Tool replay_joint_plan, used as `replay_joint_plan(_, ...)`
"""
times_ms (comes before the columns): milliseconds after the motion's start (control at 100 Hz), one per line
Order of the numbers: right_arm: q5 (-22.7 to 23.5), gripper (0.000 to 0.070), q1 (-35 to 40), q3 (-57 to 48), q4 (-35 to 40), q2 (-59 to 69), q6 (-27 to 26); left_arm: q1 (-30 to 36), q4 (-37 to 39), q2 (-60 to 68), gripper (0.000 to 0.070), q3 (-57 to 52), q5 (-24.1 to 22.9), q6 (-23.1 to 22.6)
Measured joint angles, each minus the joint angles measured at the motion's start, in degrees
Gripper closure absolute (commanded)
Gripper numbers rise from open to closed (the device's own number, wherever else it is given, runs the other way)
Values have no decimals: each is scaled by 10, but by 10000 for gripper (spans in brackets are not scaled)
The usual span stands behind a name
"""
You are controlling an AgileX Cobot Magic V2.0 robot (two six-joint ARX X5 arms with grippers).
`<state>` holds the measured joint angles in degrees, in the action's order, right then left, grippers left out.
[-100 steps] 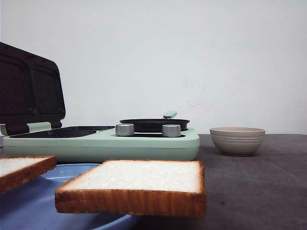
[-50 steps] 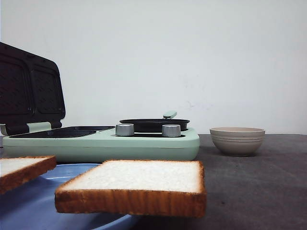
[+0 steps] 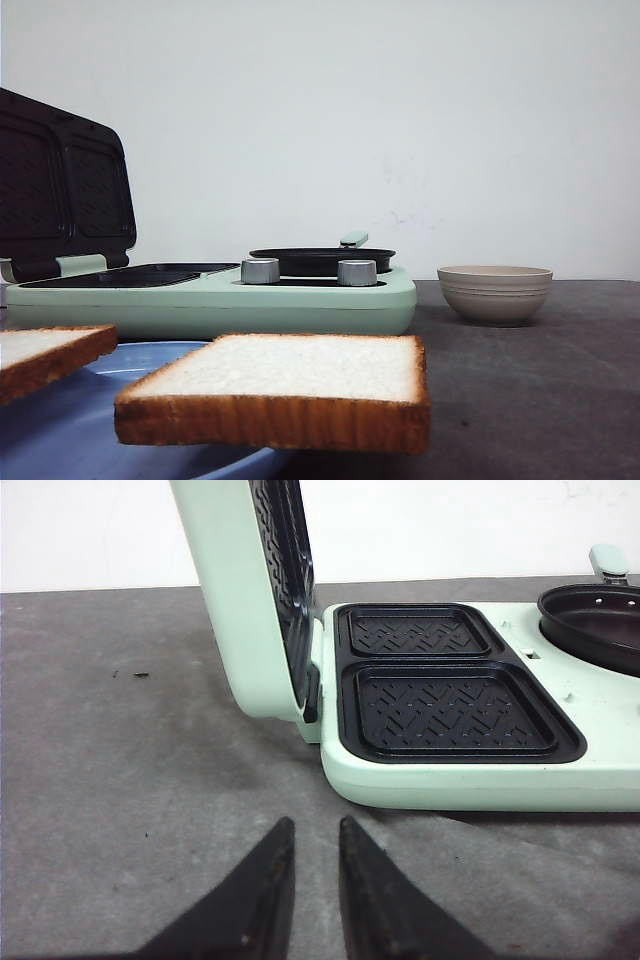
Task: Make breakfast with bread and shrimp
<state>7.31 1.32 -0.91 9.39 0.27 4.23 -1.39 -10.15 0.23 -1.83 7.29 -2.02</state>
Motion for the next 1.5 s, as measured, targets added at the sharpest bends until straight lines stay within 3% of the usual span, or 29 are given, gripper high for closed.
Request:
replay_joint_plan(910,2,699,0,0,-2,0,-12,0,32,0,700,0,1,7)
replay_joint_plan(1180,2,699,0,0,-2,0,-54,0,31,0,700,0,1,128)
replay_joint_plan(1500,18,699,0,0,-2,0,-200,0,10,1,694,-7,14,265)
